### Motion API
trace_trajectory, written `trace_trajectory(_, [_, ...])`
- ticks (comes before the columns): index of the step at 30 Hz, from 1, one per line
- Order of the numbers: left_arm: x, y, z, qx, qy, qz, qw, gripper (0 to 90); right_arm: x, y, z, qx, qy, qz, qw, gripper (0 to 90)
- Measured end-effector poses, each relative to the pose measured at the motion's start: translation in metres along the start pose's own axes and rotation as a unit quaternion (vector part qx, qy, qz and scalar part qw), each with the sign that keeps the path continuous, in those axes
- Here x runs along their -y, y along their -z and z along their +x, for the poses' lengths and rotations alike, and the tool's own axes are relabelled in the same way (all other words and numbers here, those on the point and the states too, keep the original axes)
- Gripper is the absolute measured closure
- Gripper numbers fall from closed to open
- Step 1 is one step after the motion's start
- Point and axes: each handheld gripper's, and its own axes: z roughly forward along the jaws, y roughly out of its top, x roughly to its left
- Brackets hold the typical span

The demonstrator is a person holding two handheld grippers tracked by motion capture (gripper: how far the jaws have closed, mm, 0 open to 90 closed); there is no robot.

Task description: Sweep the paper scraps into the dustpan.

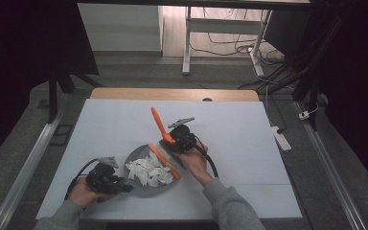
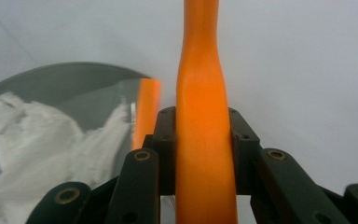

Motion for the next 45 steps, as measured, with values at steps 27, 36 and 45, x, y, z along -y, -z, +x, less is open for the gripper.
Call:
trace_trajectory(27, [0.001,-0.001,0.0,-0.001,-0.001,-0.002,1.0,61.4,-0.019,0.037,0.016,-0.038,0.017,-0.089,0.9951,69.9])
trace_trajectory(36, [0.001,-0.001,0.001,0.0,0.0,-0.002,1.0,61.4,-0.016,-0.003,-0.019,0.019,-0.002,-0.023,0.9995,69.9])
trace_trajectory(45, [0.001,-0.001,0.001,0.0,-0.001,-0.002,1.0,61.4,-0.023,-0.023,-0.002,0.0,0.011,0.001,0.9999,69.9])
